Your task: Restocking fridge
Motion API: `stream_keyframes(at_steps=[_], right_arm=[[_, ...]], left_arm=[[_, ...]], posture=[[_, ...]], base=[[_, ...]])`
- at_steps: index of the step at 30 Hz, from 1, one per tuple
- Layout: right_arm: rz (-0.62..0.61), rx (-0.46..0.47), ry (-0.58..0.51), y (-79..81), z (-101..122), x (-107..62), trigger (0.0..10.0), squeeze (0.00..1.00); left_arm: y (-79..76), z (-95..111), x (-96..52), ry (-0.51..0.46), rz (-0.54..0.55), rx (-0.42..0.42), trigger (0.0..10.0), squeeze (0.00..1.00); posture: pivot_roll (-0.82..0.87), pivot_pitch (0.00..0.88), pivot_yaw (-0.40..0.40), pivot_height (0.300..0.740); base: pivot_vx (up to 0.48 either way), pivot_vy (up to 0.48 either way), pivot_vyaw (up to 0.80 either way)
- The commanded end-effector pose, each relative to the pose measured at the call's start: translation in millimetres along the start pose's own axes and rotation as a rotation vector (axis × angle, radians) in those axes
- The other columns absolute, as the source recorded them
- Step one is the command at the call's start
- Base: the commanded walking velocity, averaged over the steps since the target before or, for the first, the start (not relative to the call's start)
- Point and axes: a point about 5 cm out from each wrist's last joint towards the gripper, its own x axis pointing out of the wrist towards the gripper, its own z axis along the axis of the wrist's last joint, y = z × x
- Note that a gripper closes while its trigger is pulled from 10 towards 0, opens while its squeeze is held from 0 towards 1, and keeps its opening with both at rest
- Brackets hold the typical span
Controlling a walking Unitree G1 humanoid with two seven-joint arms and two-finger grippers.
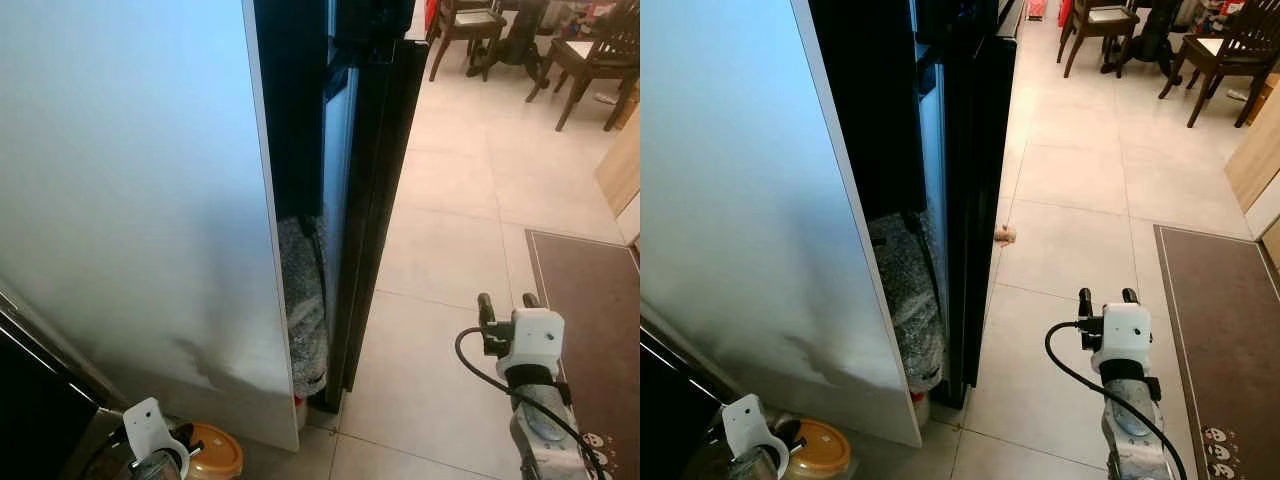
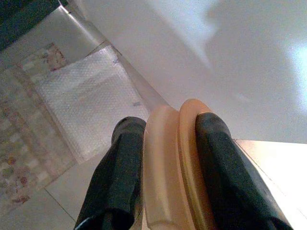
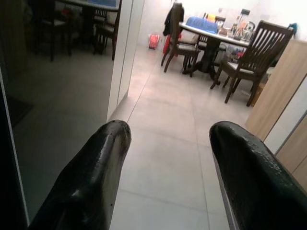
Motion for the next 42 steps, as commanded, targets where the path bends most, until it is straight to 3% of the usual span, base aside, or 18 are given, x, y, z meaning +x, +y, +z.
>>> stream_keyframes(at_steps=[1,7,12,19,22,33,42], right_arm=[[-0.01,-0.005,-0.02,-6.3,8.0,1.8,10.0,0.0],[0.015,-0.021,-0.015,-6.4,14.5,-3.6,10.0,0.0],[0.016,-0.018,-0.008,-2.2,17.4,-5.4,10.0,0.0],[0.034,0.01,-0.015,9.0,23.8,-6.2,10.0,0.0],[0.079,0.013,-0.009,20.5,24.2,-4.3,10.0,0.0],[0.158,0.013,0.012,42.9,21.9,-3.5,10.0,0.0],[0.181,0.027,0.002,54.9,26.0,5.2,10.0,0.0]], left_arm=[[-4.9,5.2,1.0,-0.017,-0.009,0.022,10.0,0.0],[-14.4,8.5,1.6,-0.029,-0.024,0.011,10.0,0.0],[-13.5,10.2,1.9,-0.03,-0.026,0.024,10.0,0.0],[-4.4,16.3,2.7,-0.047,-0.013,0.031,10.0,0.0],[6.8,15.3,2.0,-0.047,0.02,0.017,10.0,0.0],[19.2,5.4,-0.4,-0.017,0.046,0.04,10.0,0.0],[36.8,-1.5,-3.7,-0.001,0.077,0.052,10.0,0.0]], posture=[[-0.28,0.0,0.028,0.74],[-0.28,0.0,0.028,0.74],[-0.3,0.0,0.047,0.74],[-0.28,0.0,0.057,0.74],[-0.26,0.0,0.052,0.74],[-0.18,0.0,0.022,0.74],[-0.14,0.0,0.013,0.74]], base=[[0.0,0.0,0.0],[0.0,0.0,0.0],[0.0,0.0,0.0],[0.0,0.0,0.0],[0.0,0.0,0.0],[0.0,0.0,0.0],[0.0,0.0,0.75]])
